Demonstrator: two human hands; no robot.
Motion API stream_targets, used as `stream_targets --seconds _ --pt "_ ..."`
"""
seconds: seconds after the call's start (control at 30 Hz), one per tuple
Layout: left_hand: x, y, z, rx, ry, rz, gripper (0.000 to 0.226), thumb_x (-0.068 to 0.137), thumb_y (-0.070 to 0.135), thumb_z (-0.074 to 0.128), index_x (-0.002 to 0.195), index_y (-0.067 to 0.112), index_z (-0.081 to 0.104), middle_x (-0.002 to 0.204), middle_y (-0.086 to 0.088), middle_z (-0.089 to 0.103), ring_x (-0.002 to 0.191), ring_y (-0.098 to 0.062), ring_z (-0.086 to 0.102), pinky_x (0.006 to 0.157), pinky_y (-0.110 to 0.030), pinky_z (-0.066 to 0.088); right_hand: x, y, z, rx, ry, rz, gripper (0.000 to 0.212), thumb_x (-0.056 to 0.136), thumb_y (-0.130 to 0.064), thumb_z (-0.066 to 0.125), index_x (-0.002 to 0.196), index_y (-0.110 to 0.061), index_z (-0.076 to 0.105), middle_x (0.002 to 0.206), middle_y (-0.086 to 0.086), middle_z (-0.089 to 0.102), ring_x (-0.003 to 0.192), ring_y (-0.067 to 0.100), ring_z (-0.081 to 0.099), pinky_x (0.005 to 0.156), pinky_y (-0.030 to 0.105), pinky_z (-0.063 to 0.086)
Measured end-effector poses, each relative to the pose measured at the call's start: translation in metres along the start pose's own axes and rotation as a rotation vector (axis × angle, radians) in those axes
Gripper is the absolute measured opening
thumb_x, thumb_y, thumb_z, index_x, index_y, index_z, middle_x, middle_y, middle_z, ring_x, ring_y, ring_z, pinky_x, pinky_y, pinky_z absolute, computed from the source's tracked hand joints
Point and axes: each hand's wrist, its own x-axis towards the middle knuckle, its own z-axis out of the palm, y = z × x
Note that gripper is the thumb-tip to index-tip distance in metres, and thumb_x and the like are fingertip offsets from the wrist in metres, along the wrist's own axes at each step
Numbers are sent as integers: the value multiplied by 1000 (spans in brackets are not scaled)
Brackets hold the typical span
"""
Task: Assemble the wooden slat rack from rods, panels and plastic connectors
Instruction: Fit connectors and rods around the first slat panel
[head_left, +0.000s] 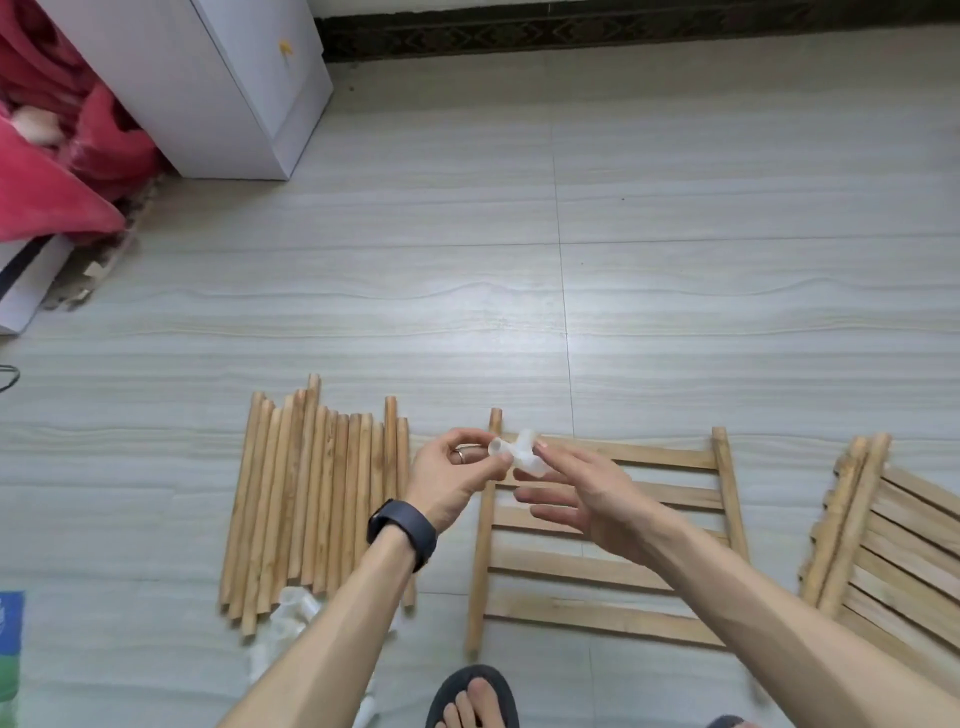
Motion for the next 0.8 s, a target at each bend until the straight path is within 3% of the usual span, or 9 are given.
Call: stream_targets --seconds 0.17,0.27,0.4,0.5,0.57,0.63,0.7,0.8 --pt "29 -20 29 -83 25 19 25 76 11 85 91 13 65 84 -3 78 76 -13 74 61 -15 50 29 -8 -16 36 121 -19 32 94 -18 71 122 -9 57 117 11 71 93 23 76 77 30 60" --pt "46 -31 37 -57 26 47 26 71 13 89 87 17 69 104 -8 74 81 -13 74 72 -23 55 44 -12 -33 -32 156 -48 20 94 -9 70 113 -10 61 98 8 77 88 20 75 78 25 60" --pt "58 -47 44 157 122 116 23 68 23 88 81 31 70 94 14 74 75 -4 71 76 -24 57 59 -23 -51 -59 155 28 22 91 3 68 108 -11 68 92 9 79 84 17 76 71 20 59" --pt "62 -53 49 266 191 198 23 69 27 84 81 37 67 93 43 61 74 9 67 73 -12 51 70 -27 -54 -149 95 60 31 87 -19 77 117 -18 70 105 4 78 96 19 75 79 28 57" --pt "67 -55 50 317 227 228 24 71 29 82 81 41 65 108 36 58 75 12 65 70 -7 47 78 -27 -52 -253 77 48 43 76 -44 84 114 -26 75 112 0 77 102 20 73 85 32 54" --pt "71 -60 47 386 231 242 23 74 33 79 88 45 64 127 22 62 85 7 64 72 -7 45 86 -24 -50 -286 135 11 43 69 -51 88 104 -27 79 109 -1 77 97 19 70 82 32 55" --pt "74 -66 45 536 260 285 33 77 39 75 107 45 62 132 14 62 108 -6 57 83 -17 45 95 -21 -48 -244 179 -15 40 71 -44 87 101 -20 79 111 3 76 95 21 72 82 32 60" --pt "77 -84 40 775 320 192 73 83 46 68 148 31 38 158 2 32 143 -21 26 114 -37 29 110 -23 -49 -180 227 -31 35 79 -33 86 107 -16 75 116 3 74 85 22 75 92 39 60"
